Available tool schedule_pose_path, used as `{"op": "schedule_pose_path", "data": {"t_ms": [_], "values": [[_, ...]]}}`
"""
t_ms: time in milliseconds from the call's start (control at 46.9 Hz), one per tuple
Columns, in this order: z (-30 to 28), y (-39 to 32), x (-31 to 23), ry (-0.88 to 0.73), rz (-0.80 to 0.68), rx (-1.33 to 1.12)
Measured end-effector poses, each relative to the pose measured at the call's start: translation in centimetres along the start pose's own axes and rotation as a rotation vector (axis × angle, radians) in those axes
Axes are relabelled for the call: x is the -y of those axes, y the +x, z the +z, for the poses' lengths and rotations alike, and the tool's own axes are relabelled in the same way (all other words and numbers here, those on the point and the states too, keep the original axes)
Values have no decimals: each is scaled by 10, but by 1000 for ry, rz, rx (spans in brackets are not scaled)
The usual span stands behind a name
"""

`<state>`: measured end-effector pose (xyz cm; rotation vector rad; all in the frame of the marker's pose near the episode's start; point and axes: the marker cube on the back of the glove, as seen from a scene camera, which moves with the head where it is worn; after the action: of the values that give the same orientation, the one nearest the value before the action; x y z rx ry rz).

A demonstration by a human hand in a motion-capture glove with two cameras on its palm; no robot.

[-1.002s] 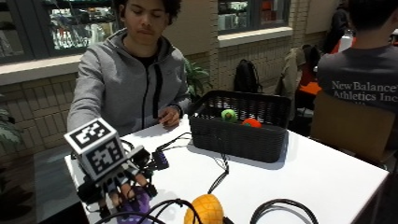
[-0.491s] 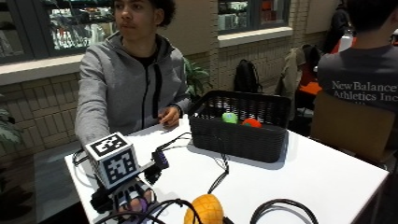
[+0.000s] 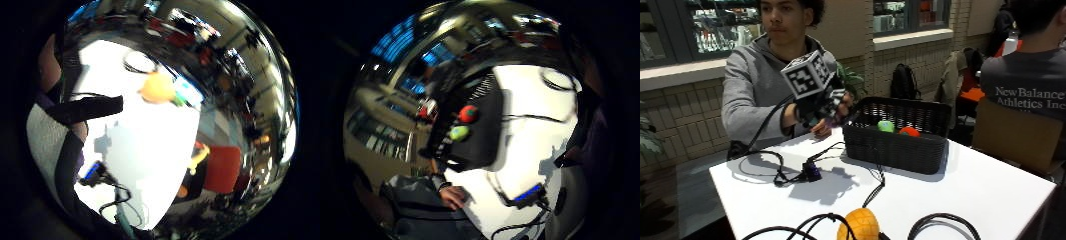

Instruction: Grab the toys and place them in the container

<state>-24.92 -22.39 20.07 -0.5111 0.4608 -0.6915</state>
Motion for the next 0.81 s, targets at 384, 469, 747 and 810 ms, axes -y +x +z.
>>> {"op": "schedule_pose_path", "data": {"t_ms": [384,469,747,810], "values": [[0,-166,55,-59,-353,65],[3,-168,55,-83,-349,89],[12,-151,51,-234,-298,38],[9,-141,48,-232,-288,51]]}}
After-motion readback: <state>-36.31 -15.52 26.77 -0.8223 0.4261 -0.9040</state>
